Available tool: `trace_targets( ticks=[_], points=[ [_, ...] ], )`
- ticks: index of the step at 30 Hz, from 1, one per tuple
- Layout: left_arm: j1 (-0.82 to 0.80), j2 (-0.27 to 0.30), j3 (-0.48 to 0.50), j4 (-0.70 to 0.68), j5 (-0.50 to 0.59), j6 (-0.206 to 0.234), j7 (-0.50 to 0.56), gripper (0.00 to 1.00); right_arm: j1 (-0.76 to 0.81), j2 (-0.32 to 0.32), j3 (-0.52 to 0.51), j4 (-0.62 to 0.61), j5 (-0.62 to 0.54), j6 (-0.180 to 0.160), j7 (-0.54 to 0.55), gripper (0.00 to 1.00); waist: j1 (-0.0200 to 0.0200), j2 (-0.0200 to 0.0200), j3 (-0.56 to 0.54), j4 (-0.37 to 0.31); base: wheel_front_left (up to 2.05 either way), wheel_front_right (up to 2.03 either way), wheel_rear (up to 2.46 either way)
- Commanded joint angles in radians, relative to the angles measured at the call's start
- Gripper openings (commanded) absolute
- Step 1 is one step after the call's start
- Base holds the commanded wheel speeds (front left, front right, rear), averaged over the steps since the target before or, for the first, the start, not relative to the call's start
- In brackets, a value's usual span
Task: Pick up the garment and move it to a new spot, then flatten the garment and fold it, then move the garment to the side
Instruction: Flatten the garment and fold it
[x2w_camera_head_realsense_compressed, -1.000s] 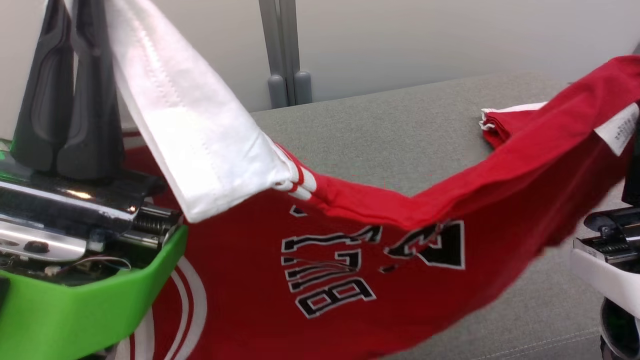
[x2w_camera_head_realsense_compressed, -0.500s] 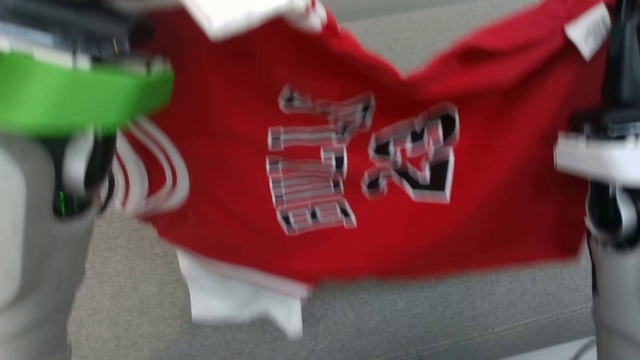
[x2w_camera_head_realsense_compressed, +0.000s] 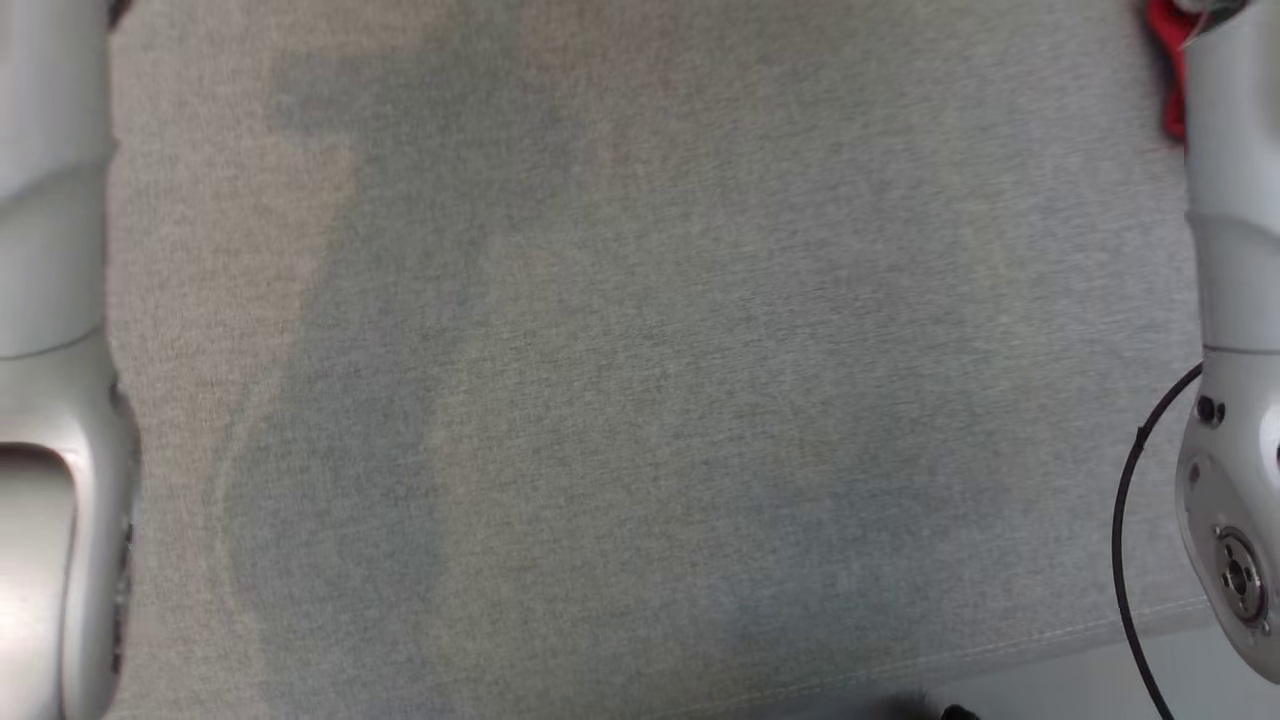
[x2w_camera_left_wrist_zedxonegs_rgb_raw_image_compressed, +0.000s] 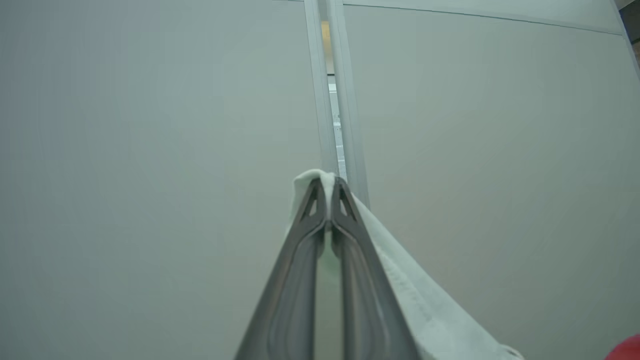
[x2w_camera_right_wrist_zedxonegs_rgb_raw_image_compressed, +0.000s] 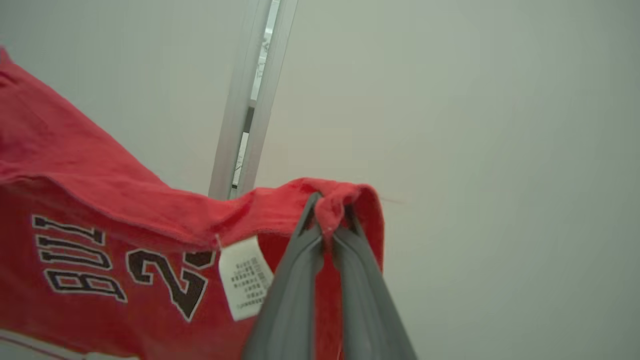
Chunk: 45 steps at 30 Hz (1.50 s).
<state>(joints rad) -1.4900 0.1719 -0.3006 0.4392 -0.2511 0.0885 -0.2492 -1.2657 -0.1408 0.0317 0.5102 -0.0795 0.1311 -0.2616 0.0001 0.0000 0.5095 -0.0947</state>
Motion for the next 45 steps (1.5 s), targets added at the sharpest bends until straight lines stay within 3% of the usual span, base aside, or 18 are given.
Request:
trace_targets(
  ticks=[1, 4, 10, 17, 26, 30, 40, 45],
  points=[
    [0.051, -0.011, 0.007, 0.024, -0.013, 0.007, -0.010, 0.00, -0.003, -0.003, 0.003, 0.030, -0.011, -0.001, -0.003, 0.00, -0.0001, 0.0000, 0.116, 0.071, 0.00, 0.00, 0.00],
    [0.118, -0.029, 0.024, 0.023, -0.014, 0.006, -0.018, 0.00, 0.026, 0.004, -0.002, 0.090, -0.021, -0.001, -0.004, 0.00, -0.0001, 0.0000, 0.180, 0.096, 0.00, 0.00, 0.00],
    [0.360, -0.063, 0.119, -0.127, -0.016, -0.029, -0.017, 0.00, 0.112, 0.001, -0.054, 0.117, -0.003, -0.001, -0.004, 0.00, -0.0001, 0.0000, 0.236, 0.109, 0.00, 0.00, 0.00],
    [0.619, -0.101, 0.203, -0.283, 0.000, -0.107, -0.016, 0.00, 0.222, 0.015, -0.137, 0.100, 0.081, -0.001, -0.004, 0.00, -0.0001, 0.0000, 0.193, 0.090, 0.00, 0.00, 0.00],
    [0.878, -0.118, 0.257, -0.446, 0.017, -0.149, -0.016, 0.00, 0.374, 0.043, -0.111, 0.021, 0.163, -0.001, -0.004, 0.00, -0.0001, 0.0000, 0.097, 0.065, 0.00, 0.00, 0.00],
    [1.006, -0.120, 0.243, -0.513, 0.005, -0.151, -0.016, 0.00, 0.489, 0.045, -0.094, -0.030, 0.193, -0.001, -0.004, 0.00, -0.0001, 0.0000, 0.022, 0.066, 0.00, 0.00, 0.00],
    [1.364, -0.120, 0.178, -0.661, -0.014, -0.096, -0.016, 0.00, 0.825, 0.054, -0.105, -0.194, 0.239, -0.001, -0.004, 0.00, -0.0001, 0.0000, -0.176, 0.086, 0.00, 0.00, 0.00],
    [1.516, -0.120, 0.164, -0.704, -0.002, -0.092, -0.016, 0.00, 0.984, 0.068, -0.116, -0.274, 0.255, -0.001, -0.004, 0.00, -0.0001, 0.0000, -0.265, 0.095, 0.00, 0.00, 0.00]
  ],
)
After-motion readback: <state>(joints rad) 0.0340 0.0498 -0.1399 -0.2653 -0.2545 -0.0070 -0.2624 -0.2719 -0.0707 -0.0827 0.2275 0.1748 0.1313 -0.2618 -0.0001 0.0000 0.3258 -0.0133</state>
